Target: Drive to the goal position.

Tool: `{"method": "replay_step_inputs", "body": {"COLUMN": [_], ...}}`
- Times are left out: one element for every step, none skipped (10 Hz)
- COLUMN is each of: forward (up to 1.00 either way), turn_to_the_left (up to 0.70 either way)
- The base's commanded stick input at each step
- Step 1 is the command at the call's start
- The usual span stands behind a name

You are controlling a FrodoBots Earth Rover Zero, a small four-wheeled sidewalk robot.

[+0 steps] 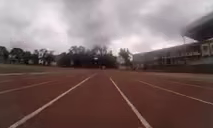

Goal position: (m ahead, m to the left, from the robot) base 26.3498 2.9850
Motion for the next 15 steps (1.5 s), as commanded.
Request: {"method": "replay_step_inputs", "body": {"forward": [0.70, 0.70, 0.70, 0.70, 0.70, 0.70, 0.70, 0.70, 0.70, 0.70, 0.70, 0.70, 0.70, 0.70, 0.70], "turn_to_the_left": [0.00, 0.00, 0.00, 0.00, 0.00, 0.00, 0.00, 0.00, 0.00, 0.00, 0.00, 0.00, 0.00, 0.00, 0.00]}}
